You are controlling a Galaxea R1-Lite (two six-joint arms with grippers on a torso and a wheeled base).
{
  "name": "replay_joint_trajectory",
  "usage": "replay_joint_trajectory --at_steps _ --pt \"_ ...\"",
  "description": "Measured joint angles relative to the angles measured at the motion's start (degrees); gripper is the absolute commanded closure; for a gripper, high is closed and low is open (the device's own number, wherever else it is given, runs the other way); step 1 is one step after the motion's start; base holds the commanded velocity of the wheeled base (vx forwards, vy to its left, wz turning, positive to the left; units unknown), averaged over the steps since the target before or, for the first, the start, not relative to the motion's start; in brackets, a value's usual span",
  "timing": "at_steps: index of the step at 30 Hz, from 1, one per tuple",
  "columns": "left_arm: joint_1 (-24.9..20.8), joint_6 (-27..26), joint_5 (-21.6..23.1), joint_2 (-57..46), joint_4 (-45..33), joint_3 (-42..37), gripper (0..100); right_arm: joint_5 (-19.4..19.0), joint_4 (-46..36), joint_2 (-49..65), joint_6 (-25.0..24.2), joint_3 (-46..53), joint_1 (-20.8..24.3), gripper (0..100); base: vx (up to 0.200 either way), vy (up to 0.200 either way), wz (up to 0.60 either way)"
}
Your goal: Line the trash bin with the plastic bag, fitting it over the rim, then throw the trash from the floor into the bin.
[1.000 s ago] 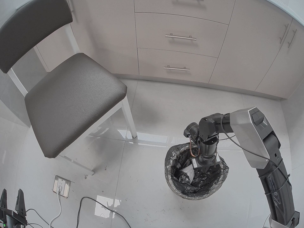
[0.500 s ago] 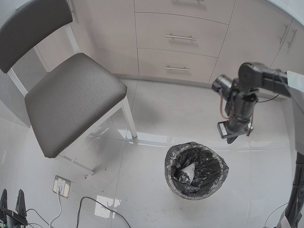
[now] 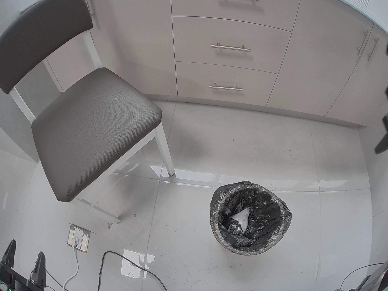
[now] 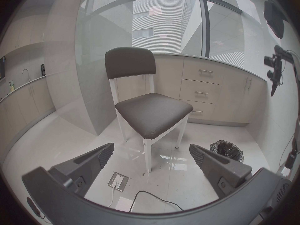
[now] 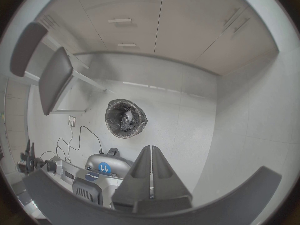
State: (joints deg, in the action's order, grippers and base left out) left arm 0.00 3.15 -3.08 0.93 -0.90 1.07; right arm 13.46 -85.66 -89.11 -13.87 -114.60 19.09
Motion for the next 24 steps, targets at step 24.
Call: replay_joint_trajectory --at_steps 24 --pt "0.0 -1.7 2.4 0.0 0.6 -0.1 0 -0.3 4.7 57.0 16.4 0.0 -11.3 100 0.000 0.000 0.00"
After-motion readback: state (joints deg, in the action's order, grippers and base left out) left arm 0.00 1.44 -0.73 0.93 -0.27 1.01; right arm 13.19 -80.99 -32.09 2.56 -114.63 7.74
